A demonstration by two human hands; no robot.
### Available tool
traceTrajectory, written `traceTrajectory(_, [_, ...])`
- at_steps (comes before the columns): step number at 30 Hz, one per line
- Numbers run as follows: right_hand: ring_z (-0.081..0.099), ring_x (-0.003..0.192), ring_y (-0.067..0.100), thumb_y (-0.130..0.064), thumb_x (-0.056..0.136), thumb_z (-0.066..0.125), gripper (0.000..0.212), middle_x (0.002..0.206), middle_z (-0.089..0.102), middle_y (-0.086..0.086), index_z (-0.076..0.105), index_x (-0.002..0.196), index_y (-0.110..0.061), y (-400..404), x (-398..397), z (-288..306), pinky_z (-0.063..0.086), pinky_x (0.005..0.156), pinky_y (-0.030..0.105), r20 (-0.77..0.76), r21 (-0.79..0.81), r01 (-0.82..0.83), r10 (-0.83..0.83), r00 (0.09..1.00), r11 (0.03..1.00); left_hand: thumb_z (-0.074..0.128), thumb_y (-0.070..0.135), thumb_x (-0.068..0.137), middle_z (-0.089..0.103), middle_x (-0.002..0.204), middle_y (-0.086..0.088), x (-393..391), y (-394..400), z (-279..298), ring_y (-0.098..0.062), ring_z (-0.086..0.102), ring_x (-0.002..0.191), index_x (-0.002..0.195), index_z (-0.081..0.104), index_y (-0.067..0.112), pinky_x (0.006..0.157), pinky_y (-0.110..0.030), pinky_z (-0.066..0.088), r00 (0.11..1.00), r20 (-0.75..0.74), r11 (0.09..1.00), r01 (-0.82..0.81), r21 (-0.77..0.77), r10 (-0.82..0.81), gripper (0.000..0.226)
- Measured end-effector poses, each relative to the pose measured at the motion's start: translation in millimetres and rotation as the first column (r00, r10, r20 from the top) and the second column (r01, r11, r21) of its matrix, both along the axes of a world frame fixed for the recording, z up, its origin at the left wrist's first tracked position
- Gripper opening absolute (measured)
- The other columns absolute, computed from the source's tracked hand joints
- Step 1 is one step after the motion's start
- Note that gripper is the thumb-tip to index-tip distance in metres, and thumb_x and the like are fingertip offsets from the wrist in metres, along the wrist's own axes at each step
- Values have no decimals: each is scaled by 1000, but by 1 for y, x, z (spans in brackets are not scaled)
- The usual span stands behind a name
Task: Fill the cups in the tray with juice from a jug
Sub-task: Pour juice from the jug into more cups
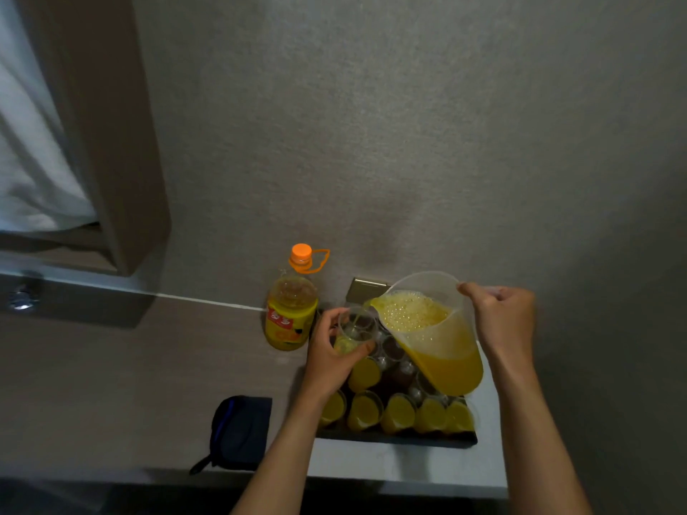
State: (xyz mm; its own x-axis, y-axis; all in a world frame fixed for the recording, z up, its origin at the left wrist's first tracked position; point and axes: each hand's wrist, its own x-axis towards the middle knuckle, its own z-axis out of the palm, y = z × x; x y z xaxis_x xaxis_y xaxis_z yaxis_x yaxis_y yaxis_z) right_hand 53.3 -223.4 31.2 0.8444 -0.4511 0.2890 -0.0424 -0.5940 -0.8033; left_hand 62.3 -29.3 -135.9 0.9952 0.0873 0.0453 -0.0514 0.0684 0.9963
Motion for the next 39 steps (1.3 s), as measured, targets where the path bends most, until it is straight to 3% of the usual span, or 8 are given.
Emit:
traceTrajectory(4, [41,46,22,-39,81,74,52,48,45,12,55,58,4,1,-1,0,55,62,52,13,1,-1,1,1000,1000,91,19,73,60,116,34,0,-1,-3,20,53,104,118,57,38,81,-4,45,1000,-12,1000,-6,-11,6,59])
traceTrajectory(7, [39,46,21,-40,80,73,53,46,40,3,52,55,2,2,0,2,54,61,51,18,-12,10,-10,1000,1000,91,19,73,61,121,27,0,-1,-4,16,54,106,119,58,35,84,-10,46,1000,-2,1000,-15,-8,15,59])
traceTrajectory(10, [36,45,20,-39,81,74,48,45,38,1,51,49,-11,4,-2,4,53,60,52,15,-16,12,-12,1000,1000,92,21,73,61,125,20,0,-1,-6,16,54,107,122,58,32,88,-15,44,1000,-9,1000,-14,-2,14,61])
traceTrajectory(17, [33,44,20,-38,80,74,48,45,35,0,46,47,-16,5,0,8,51,58,50,25,-11,18,-18,1000,1000,91,22,74,59,128,20,0,2,-8,20,51,107,124,57,33,83,-4,42,1000,-21,1000,-1,23,1,61])
traceTrajectory(22, [32,45,19,-38,81,74,47,45,36,-1,47,48,-17,4,1,8,41,56,39,27,-24,13,-12,1000,1000,91,19,74,61,127,17,2,2,-9,16,53,110,123,58,32,84,0,40,1000,-21,1000,-3,28,3,60])
traceTrajectory(26, [34,45,19,-40,80,72,45,45,38,0,50,50,-16,4,1,10,47,55,47,17,-35,9,-8,1000,999,91,17,74,62,126,16,3,1,-9,14,54,110,122,58,30,84,-1,40,1000,-16,1000,-6,30,6,60])
traceTrajectory(31, [34,43,20,-39,81,72,45,44,37,-2,50,49,-15,4,2,12,45,54,44,24,-65,20,-18,1000,998,91,19,74,61,127,16,4,2,-12,13,53,112,125,57,31,85,-1,40,999,-36,999,-5,33,6,62])
traceTrajectory(39, [37,44,20,-43,79,71,45,46,39,0,53,51,-12,3,2,14,53,60,52,18,-65,27,-26,1000,997,89,20,77,58,128,20,1,4,-10,16,51,111,124,55,35,79,-4,43,999,-52,1000,-6,9,6,60])
